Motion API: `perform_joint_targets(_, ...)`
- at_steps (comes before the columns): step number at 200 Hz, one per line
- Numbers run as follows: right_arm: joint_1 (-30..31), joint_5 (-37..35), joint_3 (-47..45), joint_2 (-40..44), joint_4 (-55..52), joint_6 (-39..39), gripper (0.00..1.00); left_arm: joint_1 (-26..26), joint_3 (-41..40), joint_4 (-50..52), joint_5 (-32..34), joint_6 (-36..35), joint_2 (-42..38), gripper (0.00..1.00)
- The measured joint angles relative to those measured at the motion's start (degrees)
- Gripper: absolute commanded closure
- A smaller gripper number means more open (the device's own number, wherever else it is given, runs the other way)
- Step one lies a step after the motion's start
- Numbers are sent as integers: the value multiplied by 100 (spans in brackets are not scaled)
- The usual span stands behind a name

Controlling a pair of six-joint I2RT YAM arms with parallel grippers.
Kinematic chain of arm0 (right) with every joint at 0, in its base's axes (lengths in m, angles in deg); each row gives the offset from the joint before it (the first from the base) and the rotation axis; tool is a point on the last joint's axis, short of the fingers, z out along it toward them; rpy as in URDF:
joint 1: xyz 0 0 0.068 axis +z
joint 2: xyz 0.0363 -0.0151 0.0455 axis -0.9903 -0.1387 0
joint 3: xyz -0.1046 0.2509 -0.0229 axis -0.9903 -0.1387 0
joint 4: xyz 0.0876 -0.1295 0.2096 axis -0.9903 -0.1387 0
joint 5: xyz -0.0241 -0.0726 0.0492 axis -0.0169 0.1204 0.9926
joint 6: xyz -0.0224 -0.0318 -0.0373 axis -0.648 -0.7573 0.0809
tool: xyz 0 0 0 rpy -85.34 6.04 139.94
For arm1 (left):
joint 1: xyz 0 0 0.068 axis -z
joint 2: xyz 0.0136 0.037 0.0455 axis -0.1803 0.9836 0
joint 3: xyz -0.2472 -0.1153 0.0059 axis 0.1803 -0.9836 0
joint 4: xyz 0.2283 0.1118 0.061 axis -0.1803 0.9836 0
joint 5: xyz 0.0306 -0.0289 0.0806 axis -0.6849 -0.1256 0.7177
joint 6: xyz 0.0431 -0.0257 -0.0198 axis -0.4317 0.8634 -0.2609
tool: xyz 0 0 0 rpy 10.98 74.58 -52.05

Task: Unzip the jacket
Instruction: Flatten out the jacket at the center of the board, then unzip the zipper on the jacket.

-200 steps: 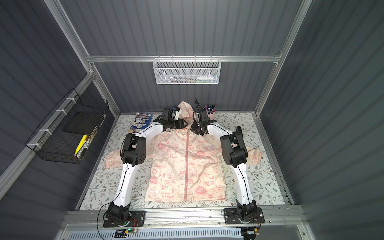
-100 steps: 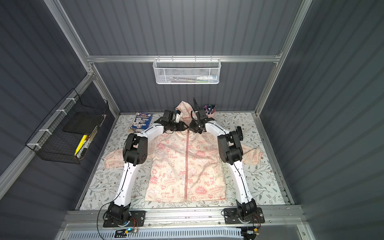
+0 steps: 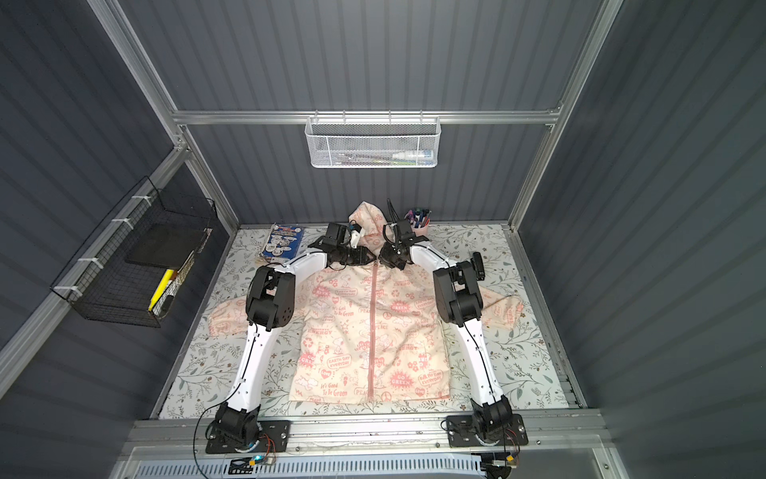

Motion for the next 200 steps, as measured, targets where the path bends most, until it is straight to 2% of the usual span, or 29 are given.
perform_joint_targets(116, -13, 173, -39, 0, 2, 120, 94, -28, -203, -426, -289, -15, 52, 74)
perform_joint_targets(139, -13, 238, -39, 0, 7, 120, 94, -28, -205, -452, -374, -7, 66, 74)
perform_joint_targets(165, -13, 284, -46, 0, 9, 120, 95, -31, -205, -485, -501, 48, 76, 64)
perform_joint_targets(200, -28, 332, -63, 0, 15, 142, 97, -28, -205, -511, -560, 90, 81, 64)
